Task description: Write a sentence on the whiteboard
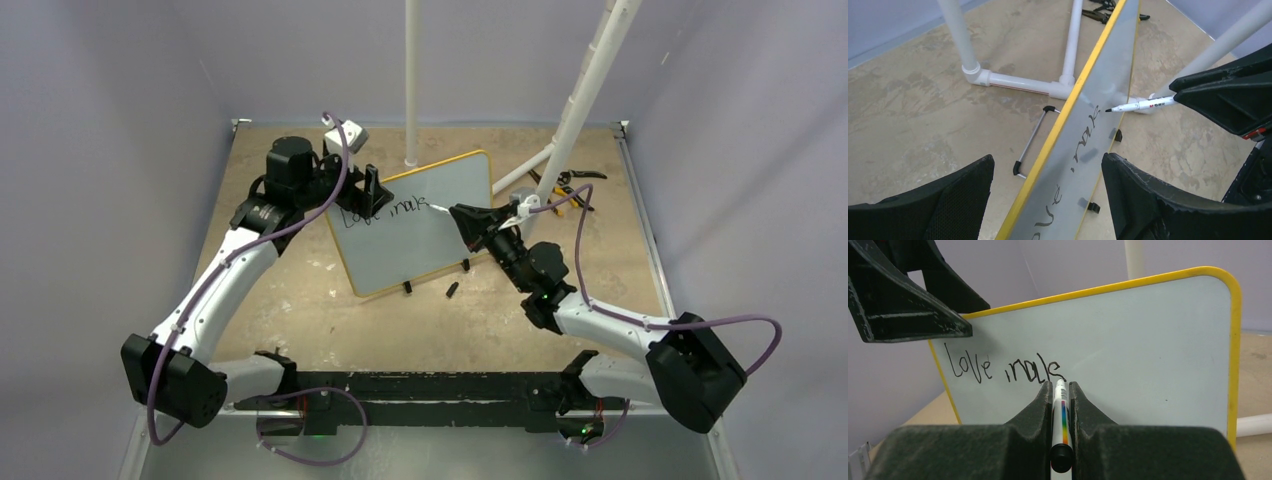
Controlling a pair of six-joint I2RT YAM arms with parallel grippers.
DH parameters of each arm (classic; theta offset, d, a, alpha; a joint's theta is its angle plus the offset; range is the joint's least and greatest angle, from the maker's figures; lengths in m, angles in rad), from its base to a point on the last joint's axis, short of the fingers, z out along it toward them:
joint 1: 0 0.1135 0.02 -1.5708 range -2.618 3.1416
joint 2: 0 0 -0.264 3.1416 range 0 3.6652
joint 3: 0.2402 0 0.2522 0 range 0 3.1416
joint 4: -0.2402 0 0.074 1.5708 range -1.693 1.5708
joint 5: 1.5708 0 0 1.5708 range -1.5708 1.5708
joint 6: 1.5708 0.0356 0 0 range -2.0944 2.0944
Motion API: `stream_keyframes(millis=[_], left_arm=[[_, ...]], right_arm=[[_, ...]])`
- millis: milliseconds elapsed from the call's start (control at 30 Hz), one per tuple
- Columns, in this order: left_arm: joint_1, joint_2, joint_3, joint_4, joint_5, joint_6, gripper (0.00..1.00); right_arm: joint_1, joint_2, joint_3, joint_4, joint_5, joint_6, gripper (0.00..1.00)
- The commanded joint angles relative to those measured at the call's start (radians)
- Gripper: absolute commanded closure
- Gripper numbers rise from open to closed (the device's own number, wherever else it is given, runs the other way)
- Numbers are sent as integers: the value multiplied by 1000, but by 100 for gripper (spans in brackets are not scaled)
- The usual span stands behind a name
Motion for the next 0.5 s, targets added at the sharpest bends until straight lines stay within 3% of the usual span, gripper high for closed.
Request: stream_keyframes(millis=[0, 467], left_arm=[[-10, 28, 37, 53, 65, 45, 23], [-10, 36, -7, 81, 73, 49, 50]], right_arm=[[-5, 4, 42, 60, 38, -13, 100], [-5, 46, 55, 98, 62, -16, 100]])
